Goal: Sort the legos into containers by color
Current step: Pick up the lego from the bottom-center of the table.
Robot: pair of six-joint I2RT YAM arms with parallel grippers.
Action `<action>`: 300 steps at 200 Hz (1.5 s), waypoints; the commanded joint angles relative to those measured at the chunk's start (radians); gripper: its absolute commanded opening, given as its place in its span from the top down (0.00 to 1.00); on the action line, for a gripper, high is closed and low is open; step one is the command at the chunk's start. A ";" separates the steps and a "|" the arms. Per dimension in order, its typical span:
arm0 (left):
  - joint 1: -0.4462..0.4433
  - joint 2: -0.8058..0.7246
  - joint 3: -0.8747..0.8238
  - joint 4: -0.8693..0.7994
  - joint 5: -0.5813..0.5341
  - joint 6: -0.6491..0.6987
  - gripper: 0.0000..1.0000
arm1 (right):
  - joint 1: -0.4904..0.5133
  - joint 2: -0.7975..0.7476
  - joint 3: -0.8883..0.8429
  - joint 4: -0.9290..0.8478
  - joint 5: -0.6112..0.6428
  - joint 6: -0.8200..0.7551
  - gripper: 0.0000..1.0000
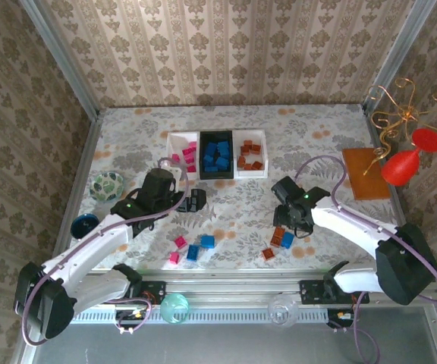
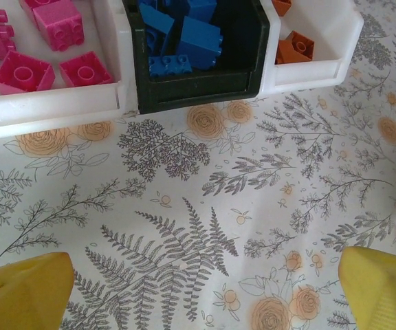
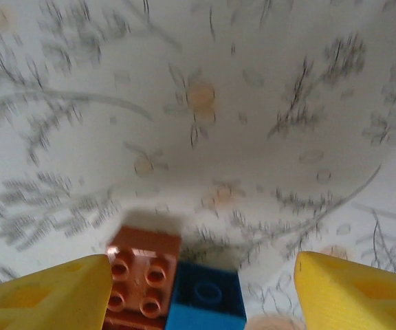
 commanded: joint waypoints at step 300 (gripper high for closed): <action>0.003 -0.053 0.003 -0.055 -0.041 0.020 0.00 | 0.056 0.047 0.389 0.133 -0.089 -0.271 0.79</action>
